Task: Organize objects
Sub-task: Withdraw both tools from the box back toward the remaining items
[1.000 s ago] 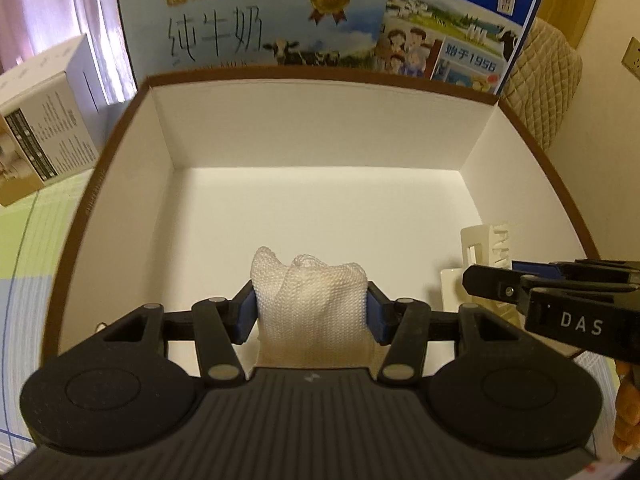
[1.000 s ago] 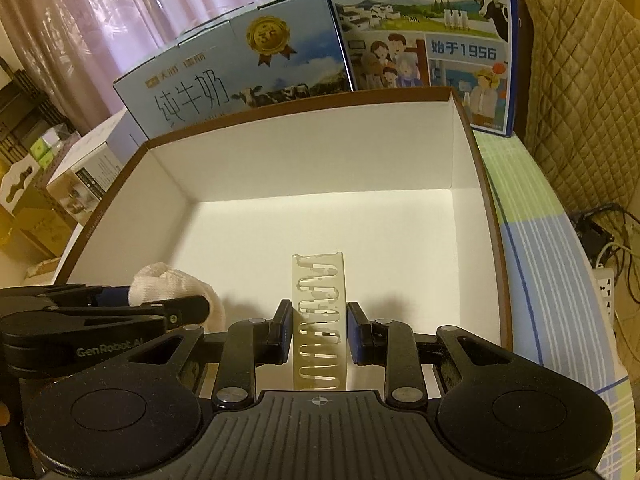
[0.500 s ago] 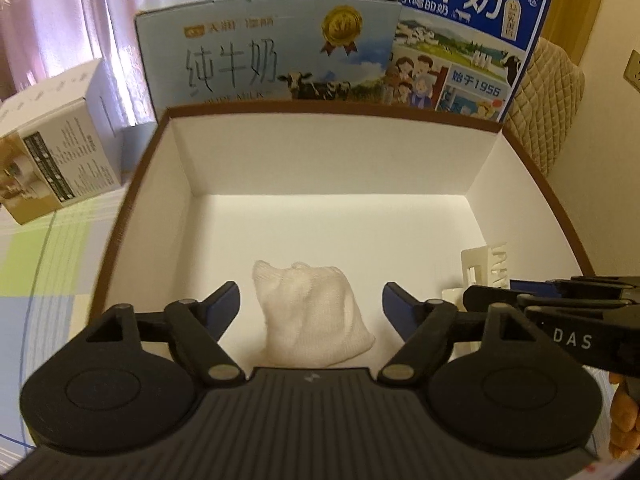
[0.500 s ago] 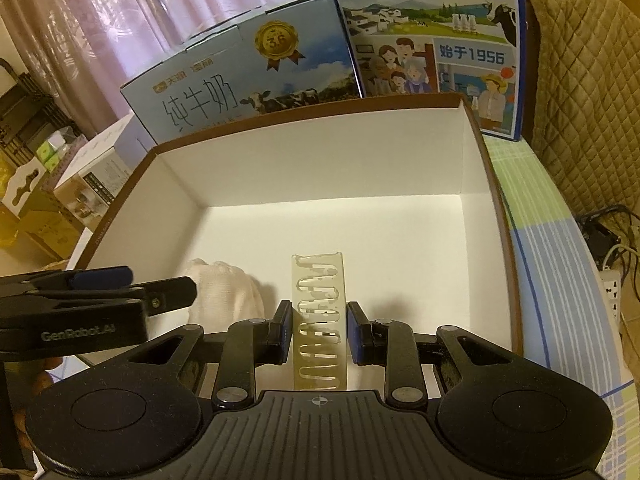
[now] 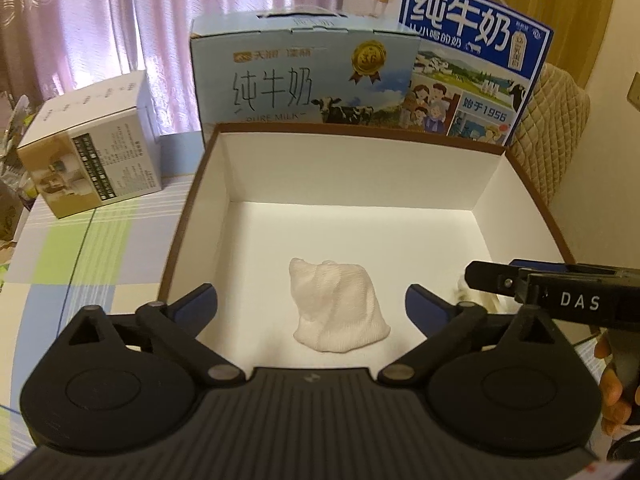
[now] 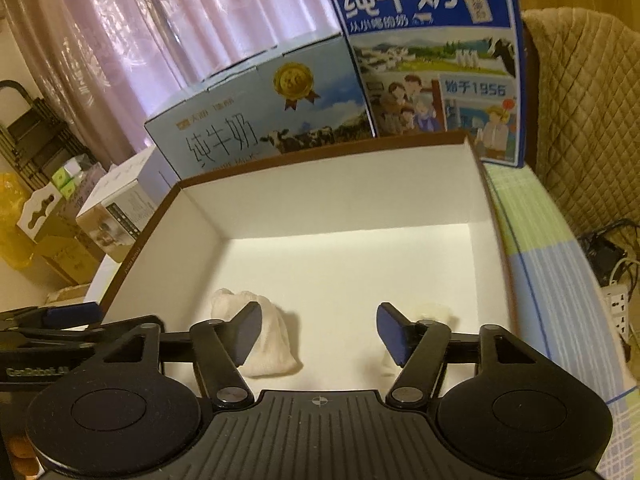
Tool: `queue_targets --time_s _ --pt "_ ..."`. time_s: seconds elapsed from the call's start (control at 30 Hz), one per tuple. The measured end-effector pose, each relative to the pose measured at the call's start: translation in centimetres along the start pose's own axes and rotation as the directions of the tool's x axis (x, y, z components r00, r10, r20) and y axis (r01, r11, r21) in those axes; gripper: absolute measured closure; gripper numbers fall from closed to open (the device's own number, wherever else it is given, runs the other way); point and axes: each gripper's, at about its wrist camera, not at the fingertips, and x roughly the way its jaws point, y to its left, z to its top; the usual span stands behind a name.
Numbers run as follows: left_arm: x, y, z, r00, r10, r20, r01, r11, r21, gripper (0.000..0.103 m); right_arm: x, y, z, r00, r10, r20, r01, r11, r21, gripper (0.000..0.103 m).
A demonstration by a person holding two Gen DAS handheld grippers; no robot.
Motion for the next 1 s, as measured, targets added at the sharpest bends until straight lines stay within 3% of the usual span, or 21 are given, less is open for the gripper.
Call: queue_targets --time_s 0.7,1.0 --pt "-9.3 -1.4 -4.8 0.997 0.058 0.048 -0.056 0.998 -0.026 0.001 -8.0 0.6 -3.7 0.993 0.041 0.115 -0.035 0.998 -0.055 0.031" --pt "-12.2 -1.4 -8.2 0.999 0.025 0.042 -0.025 1.000 -0.008 0.001 -11.6 1.5 -7.2 0.994 0.022 0.109 -0.018 0.999 -0.035 0.031"
